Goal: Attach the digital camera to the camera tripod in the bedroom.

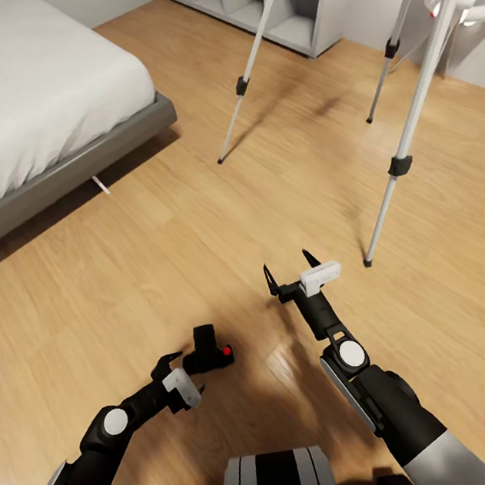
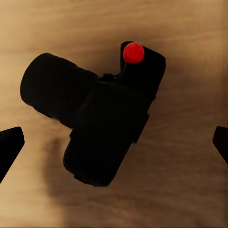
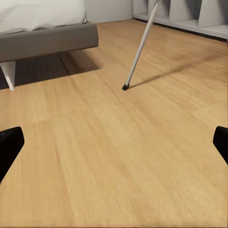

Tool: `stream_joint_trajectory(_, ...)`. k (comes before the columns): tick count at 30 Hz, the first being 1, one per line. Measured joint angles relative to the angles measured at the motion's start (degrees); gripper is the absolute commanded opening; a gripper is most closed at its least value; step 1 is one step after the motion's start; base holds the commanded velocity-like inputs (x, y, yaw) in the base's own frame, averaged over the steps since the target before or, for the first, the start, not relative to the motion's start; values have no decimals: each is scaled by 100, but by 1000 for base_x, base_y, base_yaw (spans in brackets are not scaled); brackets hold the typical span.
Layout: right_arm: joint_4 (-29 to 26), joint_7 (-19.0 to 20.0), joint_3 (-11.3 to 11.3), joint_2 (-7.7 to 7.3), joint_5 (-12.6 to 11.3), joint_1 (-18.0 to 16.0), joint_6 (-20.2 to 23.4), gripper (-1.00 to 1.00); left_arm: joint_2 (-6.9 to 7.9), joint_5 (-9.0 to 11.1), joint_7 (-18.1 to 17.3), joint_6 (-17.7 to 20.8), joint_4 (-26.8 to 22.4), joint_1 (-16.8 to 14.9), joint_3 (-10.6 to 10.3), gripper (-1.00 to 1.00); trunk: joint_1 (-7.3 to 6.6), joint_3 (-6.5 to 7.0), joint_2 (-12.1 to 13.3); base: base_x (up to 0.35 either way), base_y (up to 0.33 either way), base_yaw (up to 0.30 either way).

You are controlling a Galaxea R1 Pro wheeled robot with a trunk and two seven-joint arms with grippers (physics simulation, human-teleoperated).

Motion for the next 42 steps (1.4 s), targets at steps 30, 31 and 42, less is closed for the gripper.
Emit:
stream_joint_trajectory(30,0,0,0,0,0,0,0,100,164,6,-30,218,-695,0,340,100,59,-510,-31,0,0,0)
stream_joint_trajectory(31,0,0,0,0,0,0,0,100,180,6,-43,238,-732,0,386,100,59,-510,-31,0,0,0)
stream_joint_trajectory(42,1,0,3,0,0,0,0,100,304,1,-664,291,-1169,0,1079,100,59,-510,-31,0,0,0)
